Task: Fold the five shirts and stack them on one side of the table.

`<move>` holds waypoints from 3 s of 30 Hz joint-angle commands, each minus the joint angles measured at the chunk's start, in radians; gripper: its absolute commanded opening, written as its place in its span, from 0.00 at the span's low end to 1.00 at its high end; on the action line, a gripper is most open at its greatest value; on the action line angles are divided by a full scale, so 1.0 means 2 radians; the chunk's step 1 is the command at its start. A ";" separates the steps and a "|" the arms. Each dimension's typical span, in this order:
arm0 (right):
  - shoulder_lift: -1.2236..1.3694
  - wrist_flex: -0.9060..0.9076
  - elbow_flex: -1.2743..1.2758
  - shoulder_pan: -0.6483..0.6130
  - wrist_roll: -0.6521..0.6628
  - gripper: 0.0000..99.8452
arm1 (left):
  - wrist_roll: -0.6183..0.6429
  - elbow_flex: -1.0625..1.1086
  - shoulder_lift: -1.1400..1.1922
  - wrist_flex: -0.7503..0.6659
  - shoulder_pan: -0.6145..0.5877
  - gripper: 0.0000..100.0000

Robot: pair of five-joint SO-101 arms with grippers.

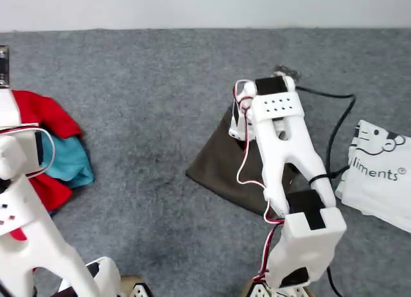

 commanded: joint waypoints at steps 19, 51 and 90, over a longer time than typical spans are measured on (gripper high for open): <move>0.109 -0.221 0.095 0.045 0.005 0.15 | -0.003 -0.003 -0.012 0.008 -0.002 0.02; -0.245 -0.030 0.053 0.283 0.477 0.01 | -0.003 -0.003 -0.009 0.008 0.000 0.02; -0.093 -0.194 -0.048 0.521 0.715 0.28 | -0.001 0.000 -0.009 0.008 0.001 0.02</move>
